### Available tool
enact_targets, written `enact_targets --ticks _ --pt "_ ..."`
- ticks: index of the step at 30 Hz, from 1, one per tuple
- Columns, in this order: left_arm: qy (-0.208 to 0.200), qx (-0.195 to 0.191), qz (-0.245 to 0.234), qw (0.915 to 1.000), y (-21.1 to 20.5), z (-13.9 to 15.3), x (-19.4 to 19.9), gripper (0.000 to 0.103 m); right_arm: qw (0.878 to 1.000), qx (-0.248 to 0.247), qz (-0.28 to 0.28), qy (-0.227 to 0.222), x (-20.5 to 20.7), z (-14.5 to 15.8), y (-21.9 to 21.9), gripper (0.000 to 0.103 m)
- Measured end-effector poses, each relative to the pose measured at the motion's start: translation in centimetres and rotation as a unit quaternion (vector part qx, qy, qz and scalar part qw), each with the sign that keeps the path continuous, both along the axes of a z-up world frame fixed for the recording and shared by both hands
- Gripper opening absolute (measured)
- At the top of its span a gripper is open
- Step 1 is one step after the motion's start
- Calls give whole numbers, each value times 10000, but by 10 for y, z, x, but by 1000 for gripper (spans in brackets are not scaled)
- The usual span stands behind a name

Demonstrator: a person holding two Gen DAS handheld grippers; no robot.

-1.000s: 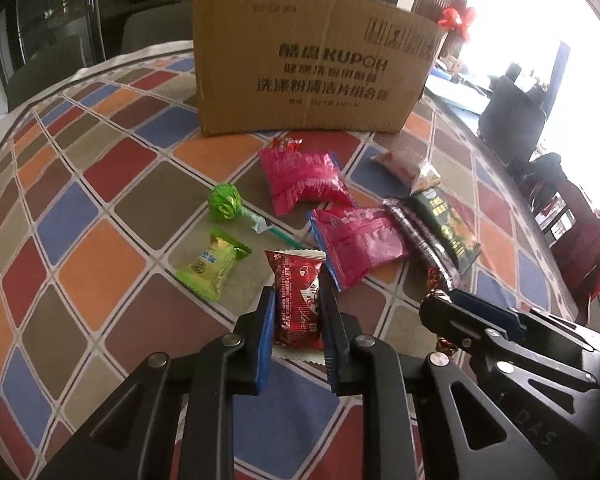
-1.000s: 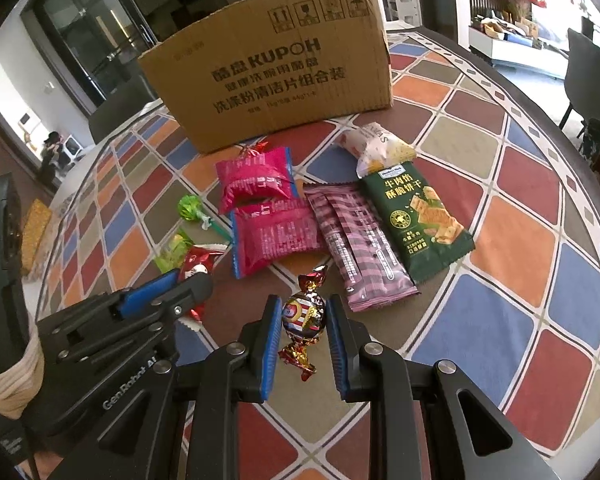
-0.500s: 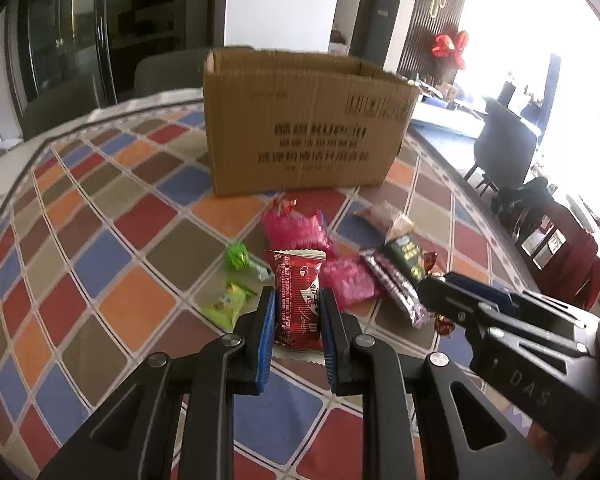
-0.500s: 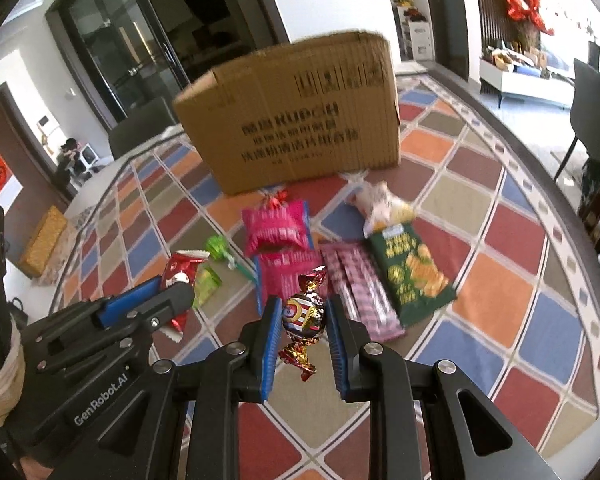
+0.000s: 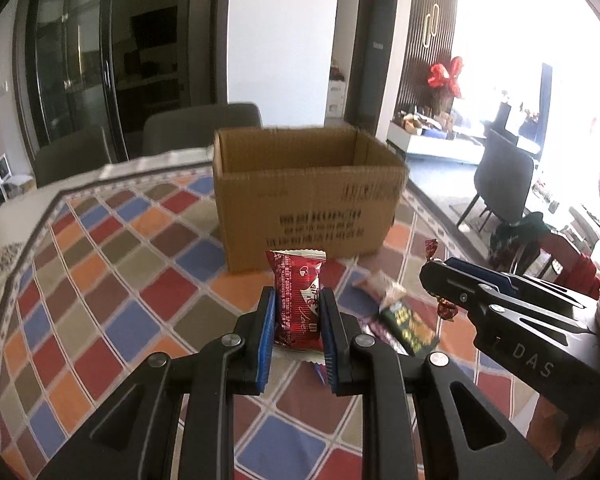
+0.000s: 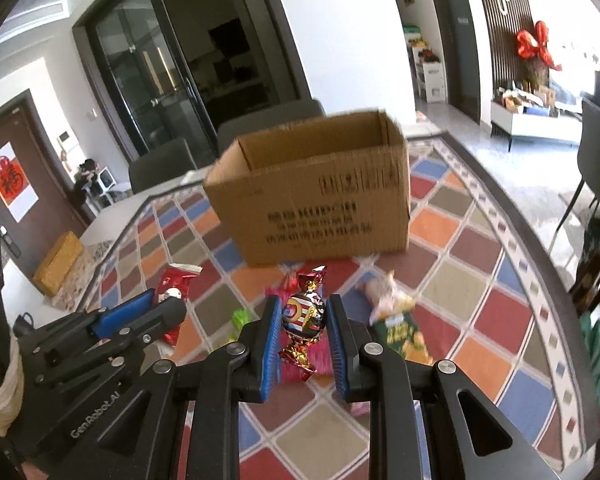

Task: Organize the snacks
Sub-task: 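Carry red packet and candy into the box and open both tools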

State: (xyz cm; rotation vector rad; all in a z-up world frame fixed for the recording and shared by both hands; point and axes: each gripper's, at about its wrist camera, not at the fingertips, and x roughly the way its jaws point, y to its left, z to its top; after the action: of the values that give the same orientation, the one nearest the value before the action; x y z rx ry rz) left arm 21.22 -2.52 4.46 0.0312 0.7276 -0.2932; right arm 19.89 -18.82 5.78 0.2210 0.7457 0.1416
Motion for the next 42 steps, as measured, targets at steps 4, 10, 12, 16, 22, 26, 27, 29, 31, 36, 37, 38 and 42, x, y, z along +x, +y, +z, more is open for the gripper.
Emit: enact_targets --ticks 4,10,12,16,22,26,27,29,31,36,37,38,42 --pt "-197 20 -16 9998 -1 18 7 22 9998 -26 24 -184 9 16 -2 24" --pt "-415 61 -74 9991 -4 43 24 22 9991 -57 90 -418 29 39 -5 24" --pt "-466 77 -77 9989 -6 49 29 22 9989 -66 119 -459 36 45 -6 24" --pt "-535 99 -92 9985 -9 60 44 22 9985 -132 203 -482 55 56 -8 24" --pt "-341 -6 -180 9993 -14 70 80 22 9983 -230 234 -481 85 73 -11 24" --pt "-185 17 -187 9997 -15 71 106 22 9982 -369 301 -377 110 79 -11 24" --pt "-154 29 -175 9997 -15 71 111 22 9982 -384 322 -340 118 79 -11 24" --pt "-58 34 -185 9998 -17 71 124 22 9983 -425 335 -238 132 79 -12 24" --pt "85 22 -188 9998 -17 68 137 22 9981 -443 412 -98 144 78 -11 24" --pt "441 -13 -137 9989 -17 58 167 22 9973 -532 458 194 171 72 -9 24" --pt "524 -27 -127 9985 -17 56 174 22 9971 -512 492 270 176 69 -10 24" --pt "607 -32 -122 9981 -17 53 181 22 9967 -523 502 358 181 67 -10 24" --pt "749 18 -76 9972 -20 47 199 22 9950 -650 509 560 196 58 -10 24"
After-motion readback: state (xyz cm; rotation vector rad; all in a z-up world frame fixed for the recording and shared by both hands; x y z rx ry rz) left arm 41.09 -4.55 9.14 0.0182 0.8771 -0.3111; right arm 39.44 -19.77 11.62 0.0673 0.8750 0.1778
